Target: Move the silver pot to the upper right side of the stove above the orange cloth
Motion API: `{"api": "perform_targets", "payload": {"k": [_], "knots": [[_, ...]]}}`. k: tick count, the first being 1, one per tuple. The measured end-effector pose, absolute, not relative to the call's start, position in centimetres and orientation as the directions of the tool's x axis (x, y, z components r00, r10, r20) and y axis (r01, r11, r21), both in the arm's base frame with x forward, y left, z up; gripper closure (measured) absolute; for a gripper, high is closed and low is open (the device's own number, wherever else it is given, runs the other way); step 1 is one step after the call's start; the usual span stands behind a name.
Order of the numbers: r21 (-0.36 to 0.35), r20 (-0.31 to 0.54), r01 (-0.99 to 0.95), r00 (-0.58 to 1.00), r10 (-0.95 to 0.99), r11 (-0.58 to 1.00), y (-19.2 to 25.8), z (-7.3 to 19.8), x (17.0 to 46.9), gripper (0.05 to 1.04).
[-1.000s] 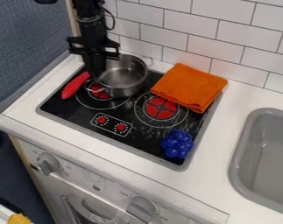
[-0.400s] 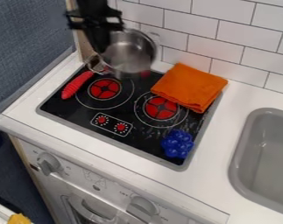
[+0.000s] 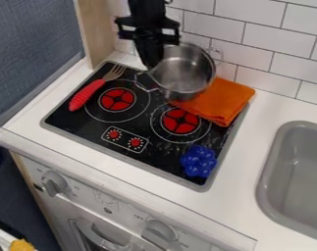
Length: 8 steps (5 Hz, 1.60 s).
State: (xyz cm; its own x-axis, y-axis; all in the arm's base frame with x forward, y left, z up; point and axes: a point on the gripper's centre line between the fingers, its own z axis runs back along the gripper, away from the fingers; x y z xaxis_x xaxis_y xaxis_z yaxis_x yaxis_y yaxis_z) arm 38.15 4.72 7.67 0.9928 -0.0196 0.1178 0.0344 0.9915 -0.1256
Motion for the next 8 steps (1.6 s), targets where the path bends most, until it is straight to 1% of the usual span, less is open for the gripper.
{"api": "perform_targets", "payload": {"k": [1, 2, 3, 4, 5, 6, 7, 8], "knots": [[-0.119, 0.107, 0.064, 0.993, -0.051, 0.991, 3.2, 7.0, 39.4, 1.020], [-0.141, 0.100, 0.074, 0.993, -0.060, 0.987, 2.9, 6.5, 41.0, 1.020], [-0.130, 0.084, 0.123, 0.990, -0.113, 0.984, 2.1, 5.9, 41.7, 1.020], [-0.120, 0.075, 0.172, 0.984, -0.164, 0.978, 1.0, 5.7, 41.7, 1.003], [-0.101, 0.059, 0.205, 0.978, -0.200, 0.973, 1.3, 5.4, 41.3, 0.848], [-0.101, 0.041, 0.213, 0.977, -0.210, 0.972, 1.3, 4.4, 40.6, 0.583], [-0.110, 0.039, 0.206, 0.978, -0.203, 0.972, 1.5, 4.8, 39.5, 0.280], [-0.068, 0.114, 0.133, 0.986, -0.125, 0.989, 3.8, 8.9, 37.8, 0.082]]}}
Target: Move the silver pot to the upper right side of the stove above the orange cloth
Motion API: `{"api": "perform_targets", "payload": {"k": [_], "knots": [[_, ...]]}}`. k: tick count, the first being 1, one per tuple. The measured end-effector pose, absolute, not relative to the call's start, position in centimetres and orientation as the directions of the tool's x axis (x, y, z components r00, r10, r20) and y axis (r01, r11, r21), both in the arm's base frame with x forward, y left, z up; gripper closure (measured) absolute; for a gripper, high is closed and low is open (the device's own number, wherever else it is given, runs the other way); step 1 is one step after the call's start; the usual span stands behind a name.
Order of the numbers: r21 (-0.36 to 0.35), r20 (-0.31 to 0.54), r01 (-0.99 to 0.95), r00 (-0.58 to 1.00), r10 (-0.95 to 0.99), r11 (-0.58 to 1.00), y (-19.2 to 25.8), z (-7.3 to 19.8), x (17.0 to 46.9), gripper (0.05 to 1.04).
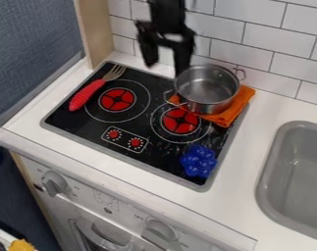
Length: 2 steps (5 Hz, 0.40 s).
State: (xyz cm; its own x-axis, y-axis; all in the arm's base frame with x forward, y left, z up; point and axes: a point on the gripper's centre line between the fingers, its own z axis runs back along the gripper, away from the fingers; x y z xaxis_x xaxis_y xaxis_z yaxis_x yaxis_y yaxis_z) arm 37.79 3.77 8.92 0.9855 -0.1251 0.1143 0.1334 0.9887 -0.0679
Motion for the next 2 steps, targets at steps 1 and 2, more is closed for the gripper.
{"api": "perform_targets", "payload": {"k": [1, 2], "knots": [[-0.037, 0.128, 0.098, 0.987, -0.092, 0.995, 5.04, 10.37, 36.14, 0.081], [-0.009, 0.095, 0.049, 0.994, -0.048, 0.999, 5.53, 10.51, 35.58, 0.083]]}}
